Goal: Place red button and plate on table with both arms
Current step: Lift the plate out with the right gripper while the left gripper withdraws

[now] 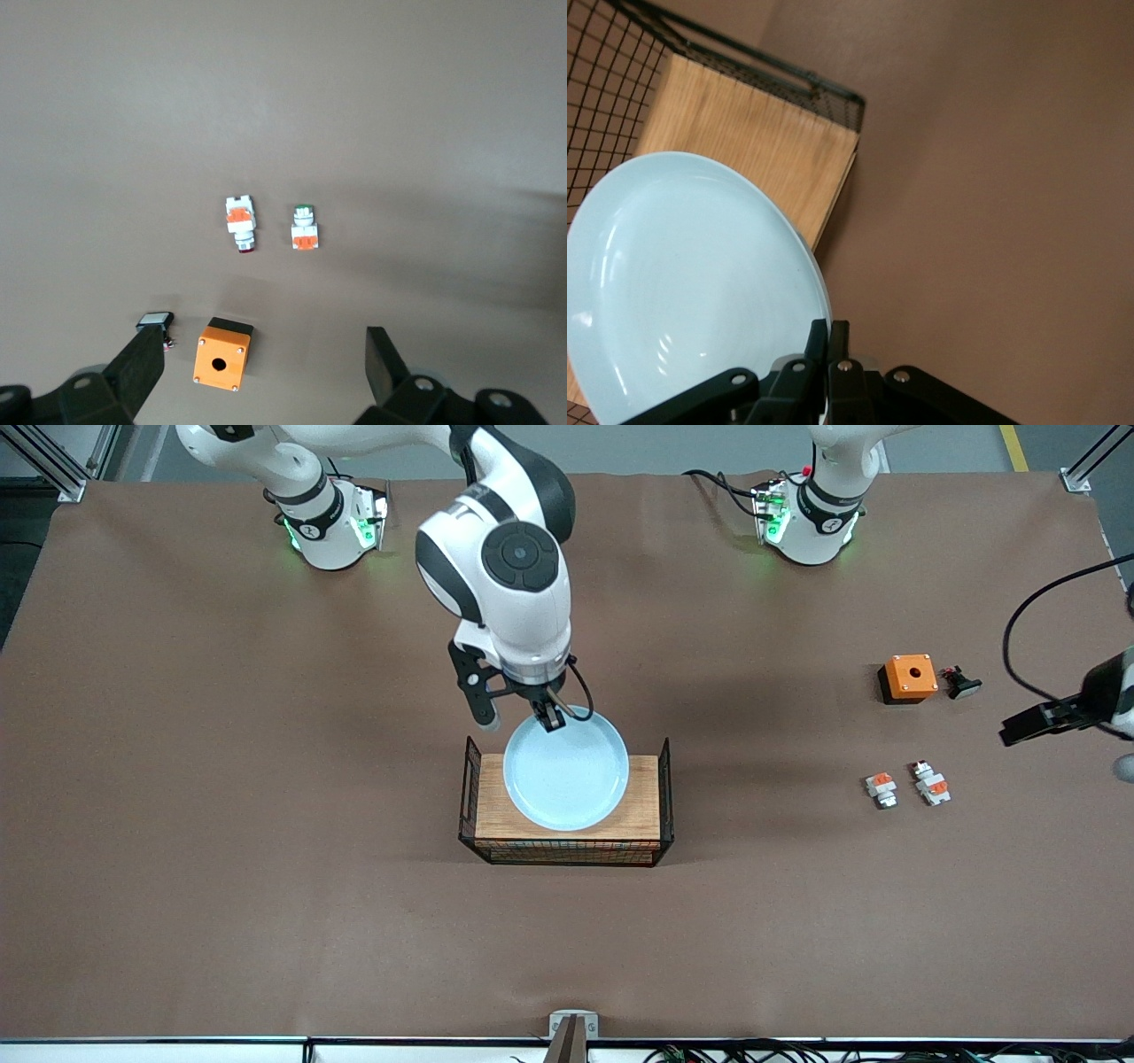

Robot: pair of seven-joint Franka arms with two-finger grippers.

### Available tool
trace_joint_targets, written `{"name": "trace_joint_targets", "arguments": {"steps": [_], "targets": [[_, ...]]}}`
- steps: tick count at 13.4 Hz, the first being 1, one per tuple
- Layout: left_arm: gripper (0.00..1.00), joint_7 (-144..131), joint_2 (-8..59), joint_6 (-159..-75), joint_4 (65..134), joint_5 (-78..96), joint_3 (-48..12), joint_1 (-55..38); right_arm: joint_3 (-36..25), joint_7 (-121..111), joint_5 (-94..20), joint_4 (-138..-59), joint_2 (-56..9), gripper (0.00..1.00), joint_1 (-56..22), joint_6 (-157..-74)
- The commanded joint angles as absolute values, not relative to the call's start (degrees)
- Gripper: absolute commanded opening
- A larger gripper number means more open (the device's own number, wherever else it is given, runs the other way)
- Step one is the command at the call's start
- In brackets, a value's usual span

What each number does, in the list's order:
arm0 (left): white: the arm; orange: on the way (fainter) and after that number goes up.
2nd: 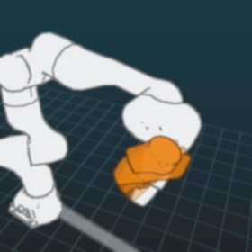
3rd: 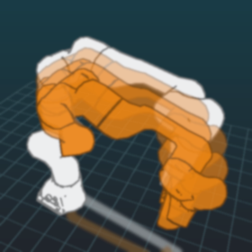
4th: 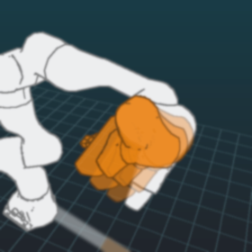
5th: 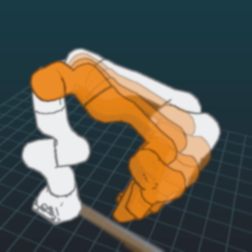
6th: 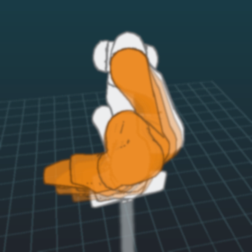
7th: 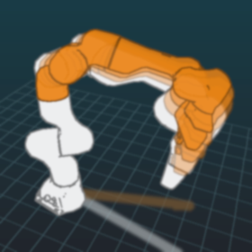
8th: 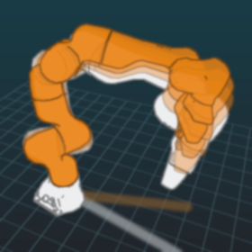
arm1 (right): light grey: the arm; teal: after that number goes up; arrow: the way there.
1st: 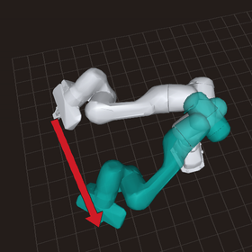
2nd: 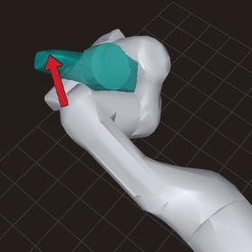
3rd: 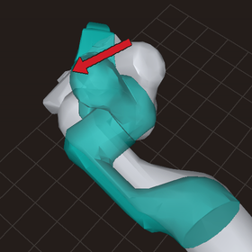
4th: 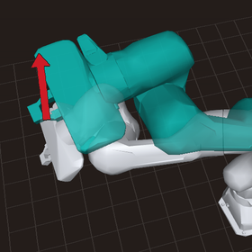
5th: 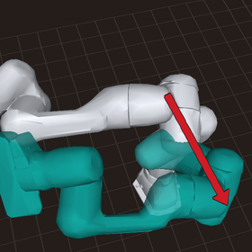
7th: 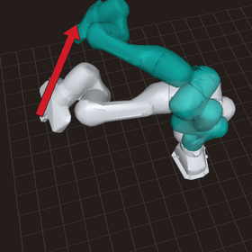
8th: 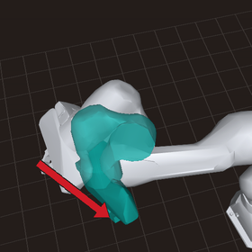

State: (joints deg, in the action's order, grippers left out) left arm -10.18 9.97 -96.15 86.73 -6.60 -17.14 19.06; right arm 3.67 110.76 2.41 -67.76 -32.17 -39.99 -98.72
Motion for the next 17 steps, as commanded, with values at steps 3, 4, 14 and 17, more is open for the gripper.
{"name": "trace_joint_targets", "arguments": {"steps": [3,4,14,17], "targets": [[1.0,-9.75,10.02,-93.78,81.23,-7.03,-17.58,19.42,3.43,99.01,0.18,-68.38,-21.83,0.0,-38.85,-86.08],[1.0,-9.67,9.93,-92.21,80.17,-6.94,-17.58,19.34,3.34,94.53,0.09,-68.73,-19.45,0.0,-37.72,-83.43],[1.0,-9.05,-3.14,-85.34,87.24,-5.89,-7.84,5.48,3.08,26.44,-0.35,-73.38,-10.02,0.0,-9.97,-73.9],[1.0,-8.7,-4.48,-85.78,89.12,-4.92,-7.82,4.92,3.08,9.63,-0.18,-81.27,-10.11,0.0,-1.35,-83.64]]}}
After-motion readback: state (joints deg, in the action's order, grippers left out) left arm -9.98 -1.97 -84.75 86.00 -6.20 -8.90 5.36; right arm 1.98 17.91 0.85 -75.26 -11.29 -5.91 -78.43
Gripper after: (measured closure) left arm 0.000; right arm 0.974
